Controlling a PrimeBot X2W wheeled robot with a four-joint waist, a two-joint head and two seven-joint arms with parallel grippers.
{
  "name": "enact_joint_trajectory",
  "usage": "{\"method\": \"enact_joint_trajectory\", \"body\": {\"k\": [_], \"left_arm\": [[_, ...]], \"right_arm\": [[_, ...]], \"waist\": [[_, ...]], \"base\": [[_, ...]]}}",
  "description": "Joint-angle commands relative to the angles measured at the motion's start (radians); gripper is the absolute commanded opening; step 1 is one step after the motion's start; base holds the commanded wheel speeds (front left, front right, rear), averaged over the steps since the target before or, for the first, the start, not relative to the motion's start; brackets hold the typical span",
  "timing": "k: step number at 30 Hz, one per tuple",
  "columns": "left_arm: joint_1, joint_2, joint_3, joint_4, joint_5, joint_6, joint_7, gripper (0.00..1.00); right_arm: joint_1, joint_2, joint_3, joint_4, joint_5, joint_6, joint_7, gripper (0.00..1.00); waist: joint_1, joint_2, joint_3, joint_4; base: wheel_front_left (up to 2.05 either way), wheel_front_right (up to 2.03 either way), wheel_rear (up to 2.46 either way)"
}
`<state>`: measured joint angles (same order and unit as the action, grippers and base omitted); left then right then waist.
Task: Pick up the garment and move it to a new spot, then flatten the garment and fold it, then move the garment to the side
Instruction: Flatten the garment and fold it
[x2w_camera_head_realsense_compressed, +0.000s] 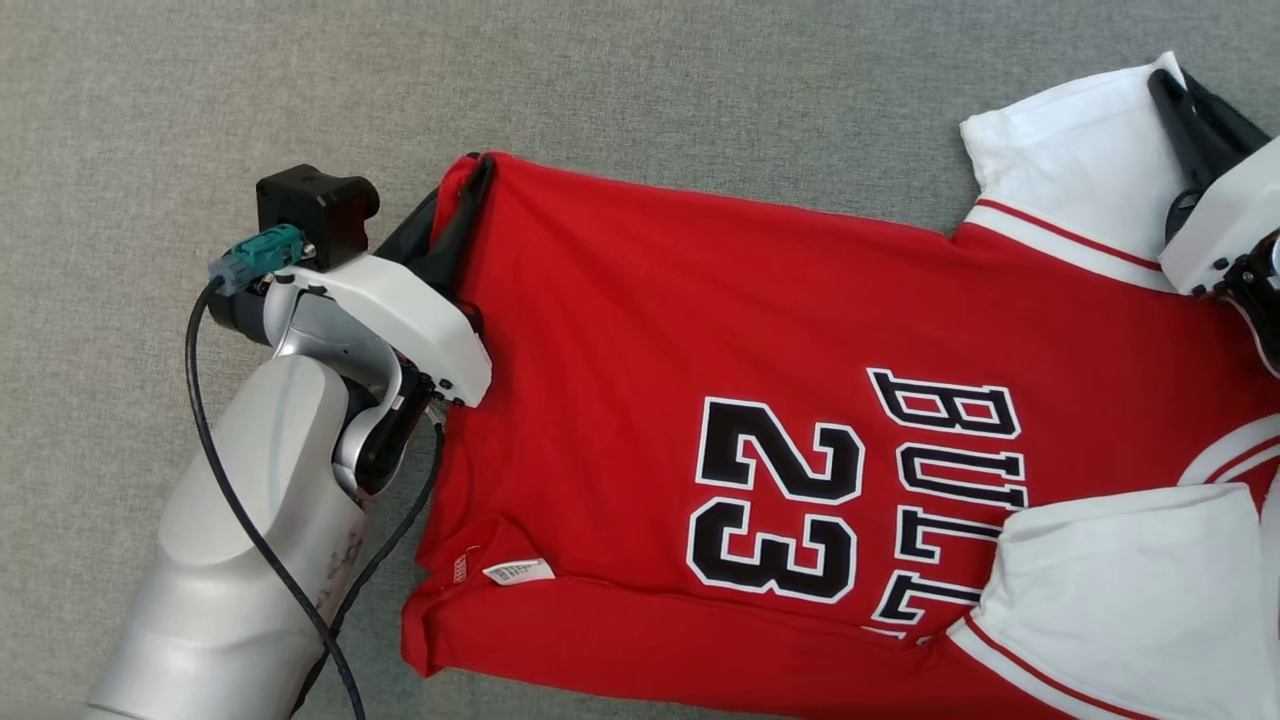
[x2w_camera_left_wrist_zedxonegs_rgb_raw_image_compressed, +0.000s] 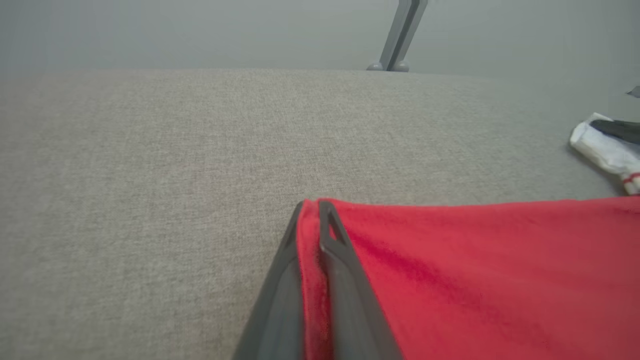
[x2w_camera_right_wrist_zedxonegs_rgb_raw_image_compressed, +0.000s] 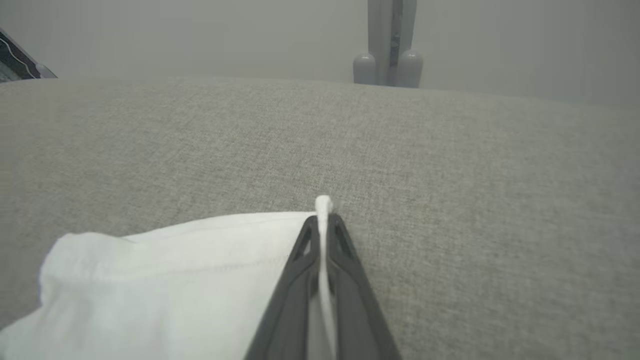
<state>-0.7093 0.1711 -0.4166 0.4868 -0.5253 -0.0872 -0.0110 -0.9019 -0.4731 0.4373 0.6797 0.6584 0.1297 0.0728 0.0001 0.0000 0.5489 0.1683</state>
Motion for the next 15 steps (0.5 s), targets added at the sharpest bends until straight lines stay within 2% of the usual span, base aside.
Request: {"method": "enact_joint_trajectory", "body": {"k": [1, 9, 15], "left_arm": [[-0.014, 0.002, 0.005, 0.003, -0.016, -0.009, -0.011, 0.0], [0.019, 0.046, 0.018, -0.024, -0.038, -0.02, -0.034, 0.0], [0.085, 0.101, 0.033, -0.126, -0.049, 0.004, -0.01, 0.0]], "right_arm": [[0.016, -0.006, 0.022, -0.001, 0.021, 0.001, -0.02, 0.0], [0.006, -0.042, 0.046, -0.085, 0.08, 0.001, -0.124, 0.0], [0.061, -0.046, 0.048, -0.173, 0.116, 0.001, -0.155, 0.0]], "waist": [[-0.0001, 0.0, -0.016, -0.014], [-0.0001, 0.0, -0.084, -0.057], [-0.0001, 0.0, -0.128, -0.098]], "base": [[0.0, 0.0, 0.0], [0.0, 0.0, 0.0], [0.0, 0.0, 0.0]]}}
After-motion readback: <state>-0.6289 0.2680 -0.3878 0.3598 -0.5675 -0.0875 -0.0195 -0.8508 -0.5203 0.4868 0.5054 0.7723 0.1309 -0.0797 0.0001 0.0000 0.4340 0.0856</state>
